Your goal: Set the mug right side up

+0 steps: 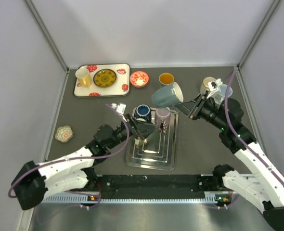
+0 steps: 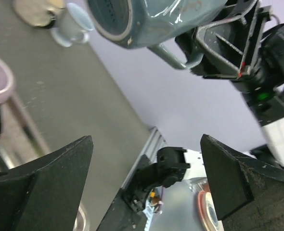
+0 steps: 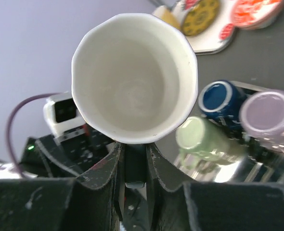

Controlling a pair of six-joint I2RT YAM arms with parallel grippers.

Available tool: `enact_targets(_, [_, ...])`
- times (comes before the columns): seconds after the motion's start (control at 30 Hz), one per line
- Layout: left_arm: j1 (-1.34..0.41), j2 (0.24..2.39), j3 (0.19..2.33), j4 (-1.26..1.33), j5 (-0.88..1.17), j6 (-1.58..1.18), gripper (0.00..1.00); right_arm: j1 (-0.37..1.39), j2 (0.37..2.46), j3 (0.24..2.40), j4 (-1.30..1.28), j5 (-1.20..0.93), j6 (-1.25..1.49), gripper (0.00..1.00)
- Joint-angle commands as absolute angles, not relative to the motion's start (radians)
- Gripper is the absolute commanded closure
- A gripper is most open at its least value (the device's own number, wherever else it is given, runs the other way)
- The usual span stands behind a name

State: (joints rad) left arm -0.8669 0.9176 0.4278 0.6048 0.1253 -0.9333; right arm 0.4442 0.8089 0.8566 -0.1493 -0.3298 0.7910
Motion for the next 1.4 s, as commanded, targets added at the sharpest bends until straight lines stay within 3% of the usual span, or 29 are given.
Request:
enact_targets(0.0, [-0.882, 1.035, 0.452, 1.030, 0.238, -1.011, 0.01, 0.498, 0.733, 0.827, 0.195, -0.388, 0.939, 1.00])
enact_targets(0.37, [-0.907, 1.189, 0.512, 1.259, 0.192, -0.991, 0.01, 0.541, 0.719, 0.735, 0.324, -0.413, 1.055, 1.00])
enact_targets(0.5, [-0.911, 1.193, 0.518, 1.278, 0.132, -0.960, 0.07, 0.563, 0.710, 0.701, 0.367, -0.403, 1.091, 1.00])
enact_targets(0.97, [-0.908, 1.289, 0.541, 1.463, 0.017, -0.979, 0.37, 0.678, 0.723, 0.677, 0.419, -0.356, 1.065, 1.00])
enact_targets(1.07, [-0.910, 1.289, 0.545, 1.485, 0.018, -0.992, 0.52, 0.680, 0.716, 0.664, 0.408, -0.351, 1.052, 1.00])
enact_targets(1.1, [-0.910, 1.290, 0.543, 1.496, 0.020, -0.999, 0.65, 0.681, 0.710, 0.660, 0.410, -0.350, 1.052, 1.00])
enact_targets(1.2, [-0.908, 1.289, 0.538, 1.532, 0.028, -1.022, 0.79, 0.681, 0.704, 0.649, 0.410, -0.347, 1.051, 1.00])
enact_targets(1.37, [-0.907, 1.275, 0.551, 1.523, 0.052, -1.034, 0.76, 0.681, 0.704, 0.644, 0.405, -0.362, 1.039, 1.00])
